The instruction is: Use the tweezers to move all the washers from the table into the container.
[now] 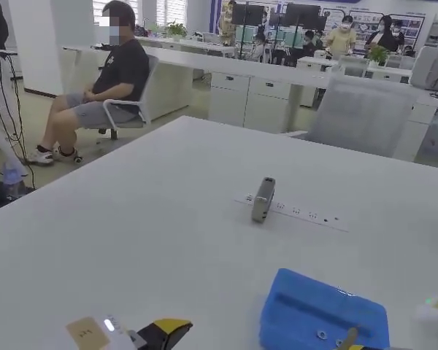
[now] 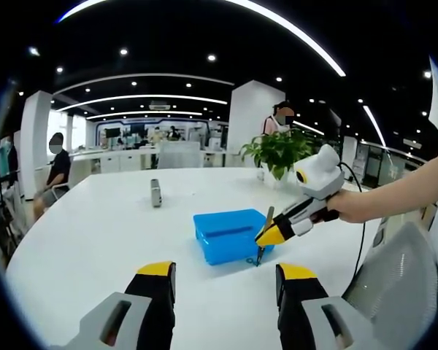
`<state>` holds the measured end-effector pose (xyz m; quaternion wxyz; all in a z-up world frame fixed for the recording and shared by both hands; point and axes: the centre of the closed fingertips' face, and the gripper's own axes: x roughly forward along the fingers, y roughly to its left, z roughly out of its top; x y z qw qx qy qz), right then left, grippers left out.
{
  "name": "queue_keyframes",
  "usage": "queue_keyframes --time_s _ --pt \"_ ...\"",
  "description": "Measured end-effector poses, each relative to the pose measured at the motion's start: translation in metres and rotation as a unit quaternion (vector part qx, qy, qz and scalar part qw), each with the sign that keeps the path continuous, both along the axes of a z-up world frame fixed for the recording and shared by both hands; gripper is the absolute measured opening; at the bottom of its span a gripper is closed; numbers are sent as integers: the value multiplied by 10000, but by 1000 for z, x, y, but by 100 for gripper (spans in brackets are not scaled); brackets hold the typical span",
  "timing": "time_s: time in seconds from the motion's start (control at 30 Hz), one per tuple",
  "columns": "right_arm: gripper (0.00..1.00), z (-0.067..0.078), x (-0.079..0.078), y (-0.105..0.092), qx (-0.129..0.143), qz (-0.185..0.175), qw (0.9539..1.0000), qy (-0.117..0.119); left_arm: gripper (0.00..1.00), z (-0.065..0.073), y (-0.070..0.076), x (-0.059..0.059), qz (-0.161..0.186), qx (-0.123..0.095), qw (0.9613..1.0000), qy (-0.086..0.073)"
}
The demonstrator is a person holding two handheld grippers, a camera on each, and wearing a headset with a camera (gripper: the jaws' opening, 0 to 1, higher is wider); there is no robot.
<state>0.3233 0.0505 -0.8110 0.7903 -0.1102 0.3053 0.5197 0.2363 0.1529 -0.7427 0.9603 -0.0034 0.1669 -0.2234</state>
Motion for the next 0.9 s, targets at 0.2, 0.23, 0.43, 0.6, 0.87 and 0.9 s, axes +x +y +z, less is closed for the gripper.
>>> queue_keyframes --time_s 0.2,0.23,0.43,0.6,0.87,0.9 --pt "3 0 -1 -1 -113 51 9999 -97 54 0 0 0 4 6 10000 -5" --pt "3 0 -1 -2 -137 49 9998 -117 54 0 0 0 5 4 10000 -4" --pt "3 0 -2 -3 -122 44 9999 -82 54 0 0 0 3 10 10000 -2" --pt "3 0 -6 0 -103 95 9999 -58 54 0 0 0 1 15 10000 1" --pt "3 -1 -10 3 -202 280 9992 -222 54 0 0 -1 -3 26 10000 0" --pt "3 -1 -10 3 -212 288 9991 -233 53 0 0 -1 -2 25 10000 -1"
